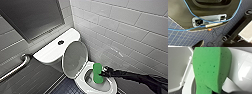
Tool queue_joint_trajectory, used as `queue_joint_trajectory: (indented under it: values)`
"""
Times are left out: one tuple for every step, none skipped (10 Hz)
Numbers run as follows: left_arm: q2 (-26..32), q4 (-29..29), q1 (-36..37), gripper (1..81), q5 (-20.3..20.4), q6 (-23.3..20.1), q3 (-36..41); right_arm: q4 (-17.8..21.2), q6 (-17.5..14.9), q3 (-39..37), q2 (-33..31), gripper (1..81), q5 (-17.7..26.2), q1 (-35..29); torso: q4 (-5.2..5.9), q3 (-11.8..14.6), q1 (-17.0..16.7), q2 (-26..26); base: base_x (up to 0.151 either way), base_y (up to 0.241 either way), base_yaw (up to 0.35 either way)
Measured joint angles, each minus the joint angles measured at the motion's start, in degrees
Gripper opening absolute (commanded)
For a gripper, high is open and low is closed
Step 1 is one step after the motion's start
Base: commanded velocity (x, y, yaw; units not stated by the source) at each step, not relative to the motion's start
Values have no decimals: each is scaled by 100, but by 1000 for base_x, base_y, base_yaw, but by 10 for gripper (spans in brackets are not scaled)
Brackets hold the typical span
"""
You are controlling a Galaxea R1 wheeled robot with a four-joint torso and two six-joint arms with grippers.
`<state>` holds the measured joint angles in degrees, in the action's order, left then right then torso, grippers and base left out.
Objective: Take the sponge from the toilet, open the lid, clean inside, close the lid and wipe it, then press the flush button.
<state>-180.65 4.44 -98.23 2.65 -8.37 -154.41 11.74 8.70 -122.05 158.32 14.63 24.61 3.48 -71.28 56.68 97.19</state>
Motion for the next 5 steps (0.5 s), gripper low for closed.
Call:
queue_joint_trajectory:
  values:
    - [0,0,0,811,-1,-22,0,2,155,15,-66,10,-121,88,0,0,0,0,0,0,0]
    - [0,2,2,811,0,-35,0,16,341,-9,-41,10,-280,157,0,0,0,0,0,0,0]
    - [-13,2,0,811,-1,-35,-1,27,546,-146,20,10,-444,254,0,0,0,0,0,0,0]
    - [-41,2,0,811,0,-38,-1,55,786,-236,11,10,-639,367,0,0,0,0,0,0,0]
    - [-77,2,0,811,0,-38,0,110,898,-254,-27,10,-722,433,0,0,0,0,0,0,0]
